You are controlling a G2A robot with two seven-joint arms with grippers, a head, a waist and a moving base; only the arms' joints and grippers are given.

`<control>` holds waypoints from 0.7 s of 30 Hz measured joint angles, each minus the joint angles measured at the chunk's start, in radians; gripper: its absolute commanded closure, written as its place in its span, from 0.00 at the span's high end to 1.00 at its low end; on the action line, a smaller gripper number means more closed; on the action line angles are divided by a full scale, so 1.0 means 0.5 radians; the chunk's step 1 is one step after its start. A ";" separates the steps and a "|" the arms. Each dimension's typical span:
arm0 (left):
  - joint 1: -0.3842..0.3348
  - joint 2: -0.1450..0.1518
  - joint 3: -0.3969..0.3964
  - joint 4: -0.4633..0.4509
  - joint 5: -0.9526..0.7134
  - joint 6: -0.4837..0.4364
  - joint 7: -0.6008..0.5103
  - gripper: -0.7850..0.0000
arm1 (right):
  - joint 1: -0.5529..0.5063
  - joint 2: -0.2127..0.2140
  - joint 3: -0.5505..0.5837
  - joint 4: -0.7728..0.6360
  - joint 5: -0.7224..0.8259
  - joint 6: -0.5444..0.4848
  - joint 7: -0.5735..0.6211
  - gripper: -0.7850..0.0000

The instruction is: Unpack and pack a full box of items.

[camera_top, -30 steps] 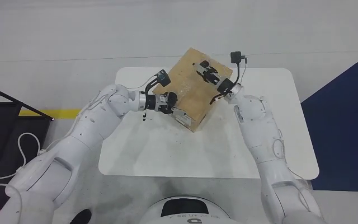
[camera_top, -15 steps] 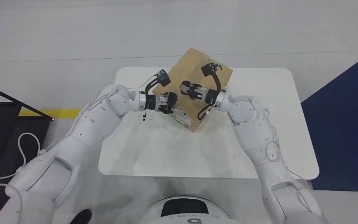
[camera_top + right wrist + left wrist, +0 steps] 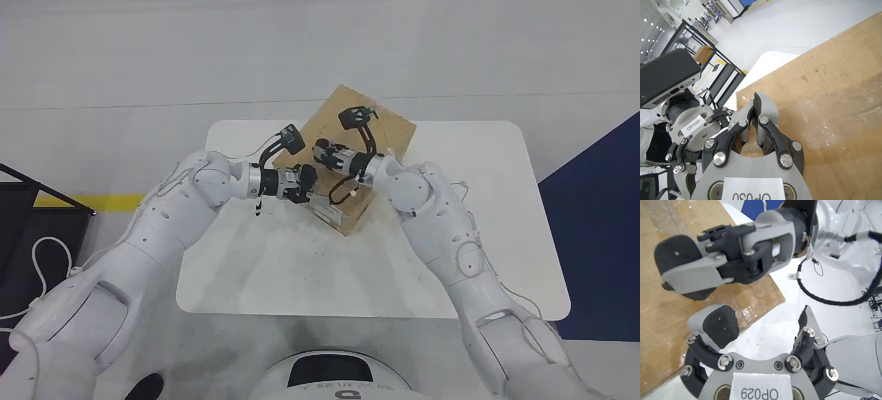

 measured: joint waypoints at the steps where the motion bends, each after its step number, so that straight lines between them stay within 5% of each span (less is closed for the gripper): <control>1: 0.000 0.000 0.000 0.000 0.000 0.000 0.000 1.00 | 0.003 0.001 0.005 0.007 0.001 0.020 -0.013 0.00; 21: 0.000 0.000 0.000 0.000 0.000 0.000 0.000 1.00 | 0.200 -0.002 0.062 0.303 0.084 0.295 -0.130 0.00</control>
